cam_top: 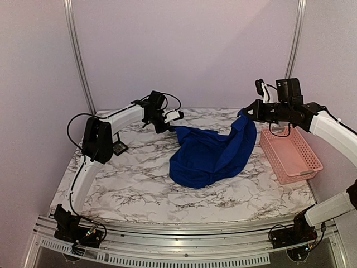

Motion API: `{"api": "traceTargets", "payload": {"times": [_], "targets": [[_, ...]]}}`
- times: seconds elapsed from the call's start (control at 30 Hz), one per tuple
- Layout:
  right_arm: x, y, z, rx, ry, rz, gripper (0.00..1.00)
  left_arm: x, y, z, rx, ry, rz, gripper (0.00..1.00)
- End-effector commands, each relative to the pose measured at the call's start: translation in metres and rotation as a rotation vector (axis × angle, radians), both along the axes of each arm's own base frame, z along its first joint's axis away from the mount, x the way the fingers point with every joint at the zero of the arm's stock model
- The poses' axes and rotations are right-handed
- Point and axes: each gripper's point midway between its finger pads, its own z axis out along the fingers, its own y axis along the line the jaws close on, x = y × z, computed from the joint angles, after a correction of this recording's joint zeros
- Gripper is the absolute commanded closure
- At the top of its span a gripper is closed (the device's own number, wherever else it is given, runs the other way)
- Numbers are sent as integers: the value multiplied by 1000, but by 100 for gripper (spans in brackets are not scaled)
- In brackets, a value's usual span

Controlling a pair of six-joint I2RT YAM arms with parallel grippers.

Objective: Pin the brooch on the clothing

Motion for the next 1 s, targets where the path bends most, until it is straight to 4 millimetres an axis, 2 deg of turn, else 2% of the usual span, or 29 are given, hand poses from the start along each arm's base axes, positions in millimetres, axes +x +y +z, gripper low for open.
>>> {"api": "traceTargets", "payload": {"times": [0.0,0.03,0.1,0.17,0.23,0.27,0.33,0.37,0.4,0.43,0.5,0.53,0.6,0.63,0.7,0.8,0.87,0.9,0.97], "targets": [[28,-20,63,-57,-177,-80,100,21,20,113,-45,-208,127,98],[42,-26,75,-73,-196,-103,100,21,26,139,-50,-257,149,98],[66,-42,114,-102,-275,-152,100,17,36,198,-71,-356,189,98],[84,-59,156,-104,-353,-198,100,2,50,261,-108,-441,222,98],[89,-70,201,-83,-442,-225,100,-20,64,312,-131,-499,236,98],[87,-71,220,-71,-481,-224,100,-39,72,344,-152,-535,236,98],[72,-67,254,-46,-562,-184,100,-72,85,379,-166,-557,232,98],[65,-64,261,-36,-581,-164,100,-90,90,392,-174,-556,231,98],[49,-63,272,-22,-605,-141,100,-108,95,399,-182,-541,230,98],[40,-62,273,-16,-606,-125,100,-127,99,405,-193,-520,226,98],[8,-57,279,11,-609,-62,100,-168,104,404,-189,-454,197,98],[-5,-51,273,20,-594,-7,100,-188,106,401,-182,-422,178,98],[-41,-37,269,50,-569,126,100,-225,110,393,-177,-364,141,98],[-66,-31,273,69,-567,191,100,-244,112,388,-177,-332,119,98],[-98,-32,279,91,-565,226,100,-279,116,378,-181,-272,73,98],[-147,-43,295,128,-596,218,100,-324,119,381,-237,-217,-20,98],[-171,-45,295,145,-588,233,100,-350,119,380,-265,-161,-103,98],[-177,-46,290,150,-563,237,100,-356,120,377,-262,-143,-122,98],[-169,-46,264,157,-448,211,100,-357,123,369,-245,-120,-118,98]]}}
